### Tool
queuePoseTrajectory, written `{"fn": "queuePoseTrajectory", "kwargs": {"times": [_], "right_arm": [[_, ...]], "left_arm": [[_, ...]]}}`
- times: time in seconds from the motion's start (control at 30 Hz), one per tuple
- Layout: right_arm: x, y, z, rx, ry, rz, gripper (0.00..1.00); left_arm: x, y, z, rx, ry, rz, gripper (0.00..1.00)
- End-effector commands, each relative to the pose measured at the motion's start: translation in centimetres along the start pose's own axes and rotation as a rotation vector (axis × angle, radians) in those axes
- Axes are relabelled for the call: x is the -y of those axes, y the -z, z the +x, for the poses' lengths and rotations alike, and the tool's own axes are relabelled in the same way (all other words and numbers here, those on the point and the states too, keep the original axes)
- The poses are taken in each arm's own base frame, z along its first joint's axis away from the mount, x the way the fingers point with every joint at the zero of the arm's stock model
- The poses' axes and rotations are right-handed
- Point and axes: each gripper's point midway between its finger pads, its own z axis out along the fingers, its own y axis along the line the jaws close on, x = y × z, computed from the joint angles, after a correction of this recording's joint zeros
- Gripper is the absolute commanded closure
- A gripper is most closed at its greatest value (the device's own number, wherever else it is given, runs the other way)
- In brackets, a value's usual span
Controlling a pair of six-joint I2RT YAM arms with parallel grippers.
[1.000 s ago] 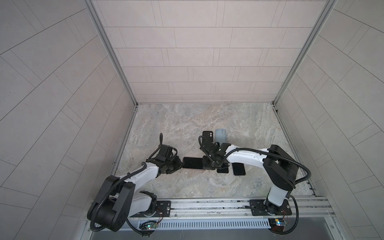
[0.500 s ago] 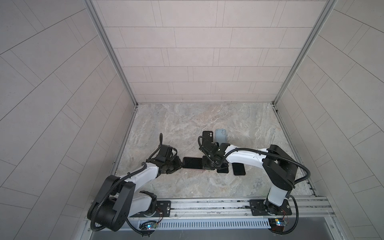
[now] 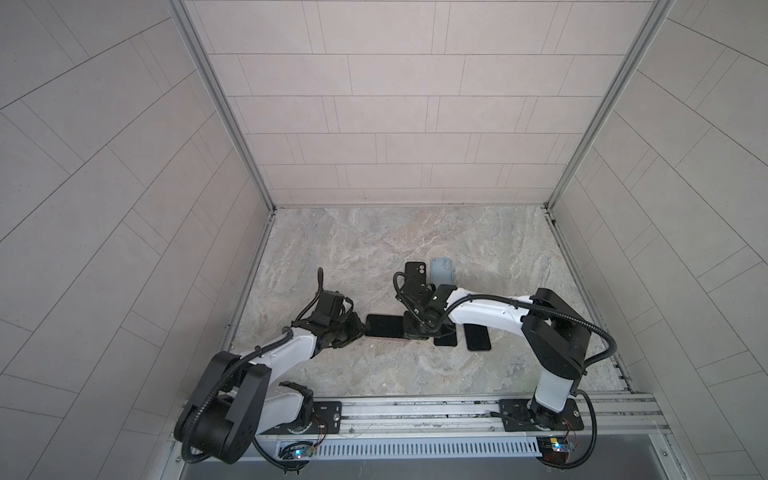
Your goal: Put the phone into the phone case
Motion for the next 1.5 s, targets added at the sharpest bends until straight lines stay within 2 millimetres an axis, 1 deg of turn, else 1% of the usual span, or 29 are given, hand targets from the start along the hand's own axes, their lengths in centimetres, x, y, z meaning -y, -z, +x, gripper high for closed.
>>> {"fn": "queuePoseTrajectory", "kwargs": {"times": [0.0,0.2,0.63,0.97,1.1,1.2,1.27,1.37,1.47], "right_arm": [[2.4,-7.1,3.6,-0.121,0.029,0.087,0.95],[2.9,-8.4,4.2,-0.146,0.025,0.092,0.95],[3.4,-9.4,4.7,-0.166,0.025,0.100,0.95],[4.4,-11.0,5.5,-0.191,0.002,0.108,0.95],[4.3,-11.2,5.7,-0.195,0.001,0.105,0.95],[4.1,-10.7,5.4,-0.184,0.005,0.105,0.95],[3.9,-10.0,4.9,-0.163,0.018,0.108,0.95],[3.1,-7.8,3.5,-0.107,0.055,0.111,0.95],[2.4,-4.2,1.1,-0.013,0.103,0.122,0.95]], "left_arm": [[-0.2,-0.4,1.1,-0.037,0.005,0.012,0.85],[-0.3,-0.4,1.2,-0.038,0.009,0.015,0.85],[-0.3,-0.4,1.3,-0.037,0.013,0.014,0.85],[-0.5,-0.6,1.5,-0.042,0.021,0.017,0.85],[-0.5,-0.6,1.6,-0.043,0.023,0.018,0.86],[-0.5,-0.5,1.6,-0.044,0.022,0.017,0.86],[-0.4,-0.4,1.6,-0.045,0.021,0.017,0.86],[-0.4,-0.1,1.6,-0.046,0.017,0.011,0.86],[-0.4,0.6,1.4,-0.032,0.002,-0.009,0.86]]}}
